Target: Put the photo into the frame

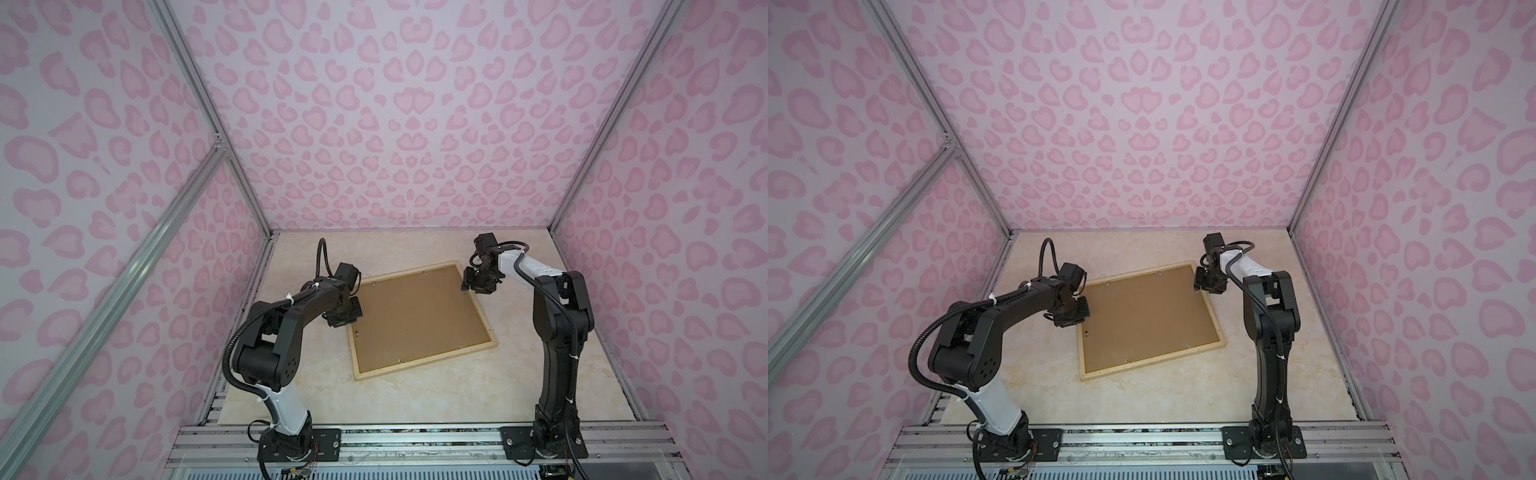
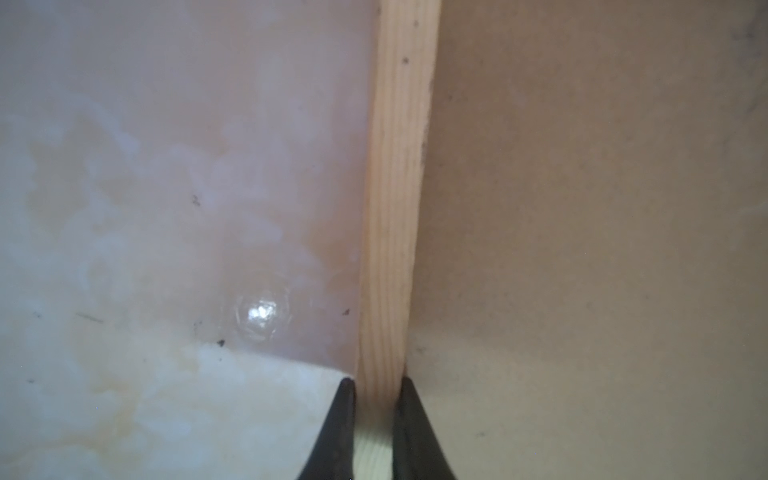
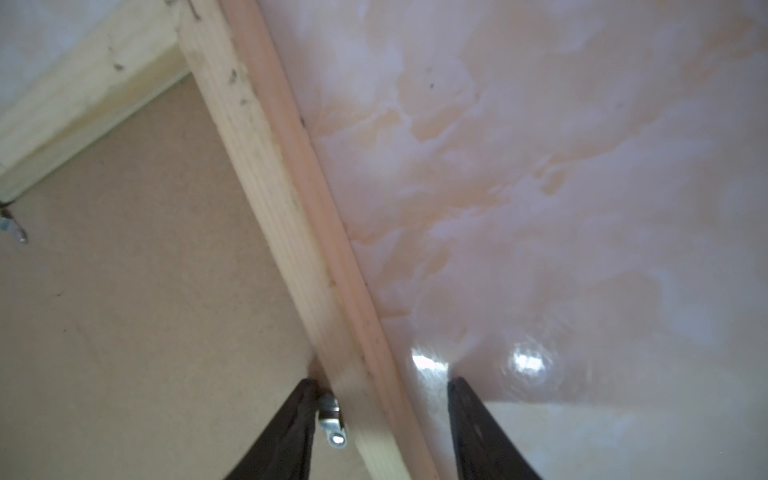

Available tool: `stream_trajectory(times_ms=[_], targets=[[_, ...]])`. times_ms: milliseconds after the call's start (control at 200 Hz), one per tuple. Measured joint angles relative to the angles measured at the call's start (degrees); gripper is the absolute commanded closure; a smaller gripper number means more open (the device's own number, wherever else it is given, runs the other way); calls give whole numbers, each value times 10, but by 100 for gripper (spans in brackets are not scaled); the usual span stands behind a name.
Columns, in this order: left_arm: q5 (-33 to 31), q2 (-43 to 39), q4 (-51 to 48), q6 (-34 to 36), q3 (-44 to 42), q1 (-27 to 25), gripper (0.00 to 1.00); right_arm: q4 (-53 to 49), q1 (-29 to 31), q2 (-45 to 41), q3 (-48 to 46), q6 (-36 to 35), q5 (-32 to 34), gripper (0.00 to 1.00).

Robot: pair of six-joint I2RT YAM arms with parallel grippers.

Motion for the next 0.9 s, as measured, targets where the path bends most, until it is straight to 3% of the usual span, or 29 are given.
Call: stream_trajectory(times_ms=[355,525,730,785,850,900], targets=[[1,5,-5,-1,5,0,90,-5,4,-6,-5,-2,12,73],[2,10,-6,-4,7,0,90,-3,13,-7,-4,-31,18,100],[-1,12,0,-5,9,1,90,-10,16,-10,-3,-42,24,100],[0,13,-1,-5,10,1,86,-11,18,-11,-5,-38,26,100],[0,14,-2,-4,12,1,77,-10,20,-13,-7,-34,30,92],[3,15,-3,-5,16,1,69,-14,21,-15,-7,-30,33,79]])
